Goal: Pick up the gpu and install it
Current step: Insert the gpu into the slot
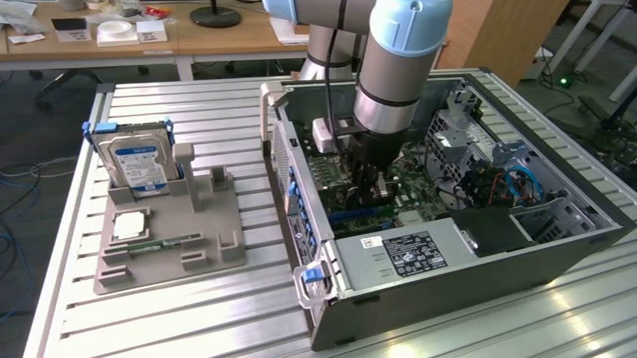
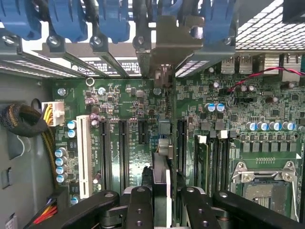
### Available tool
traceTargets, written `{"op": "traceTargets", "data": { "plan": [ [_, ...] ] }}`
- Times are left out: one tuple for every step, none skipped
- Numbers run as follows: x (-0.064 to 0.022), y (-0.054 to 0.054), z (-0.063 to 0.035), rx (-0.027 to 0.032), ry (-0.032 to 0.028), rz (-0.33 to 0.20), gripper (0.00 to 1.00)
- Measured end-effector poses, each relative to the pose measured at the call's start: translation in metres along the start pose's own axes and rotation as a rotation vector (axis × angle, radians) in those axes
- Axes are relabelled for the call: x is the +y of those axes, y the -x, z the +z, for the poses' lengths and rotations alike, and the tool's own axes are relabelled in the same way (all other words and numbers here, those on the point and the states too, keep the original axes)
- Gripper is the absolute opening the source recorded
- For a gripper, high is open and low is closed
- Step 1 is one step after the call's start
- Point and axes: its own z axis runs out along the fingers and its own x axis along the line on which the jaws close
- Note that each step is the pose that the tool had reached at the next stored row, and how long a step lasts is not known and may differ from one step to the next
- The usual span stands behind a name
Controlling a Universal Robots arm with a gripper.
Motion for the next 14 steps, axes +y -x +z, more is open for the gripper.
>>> {"op": "traceTargets", "data": {
  "plan": [
    [0.0000, 0.0000, 0.0000, 0.0001, 0.0000, 0.000, 0.27],
    [0.0000, 0.0000, 0.0000, 0.0001, 0.0000, 0.000, 0.27],
    [0.0000, 0.0000, -0.0001, 0.0002, 0.0001, 0.000, 0.27],
    [0.0000, 0.0000, -0.0001, 0.0002, 0.0001, 0.000, 0.27],
    [0.0000, 0.0000, -0.0001, 0.0002, 0.0001, 0.000, 0.27],
    [0.0000, 0.0000, -0.0001, 0.0002, 0.0001, 0.000, 0.27],
    [0.0000, 0.0000, -0.0001, 0.0002, 0.0001, 0.000, 0.27],
    [0.0000, 0.0000, -0.0001, 0.0002, 0.0001, 0.000, 0.27],
    [0.0000, 0.0000, -0.0001, 0.0002, 0.0001, 0.000, 0.27],
    [0.0000, 0.0000, -0.0001, 0.0002, 0.0001, 0.000, 0.27],
    [0.0000, -0.0001, -0.0001, 0.0002, 0.0001, 0.000, 0.27],
    [0.0000, -0.0005, -0.0002, 0.0004, 0.0002, 0.000, 0.27],
    [0.0000, -0.0010, -0.0001, 0.0003, 0.0002, 0.001, 0.27],
    [0.0000, -0.0015, -0.0001, 0.0003, 0.0001, 0.001, 0.27]
  ]
}}
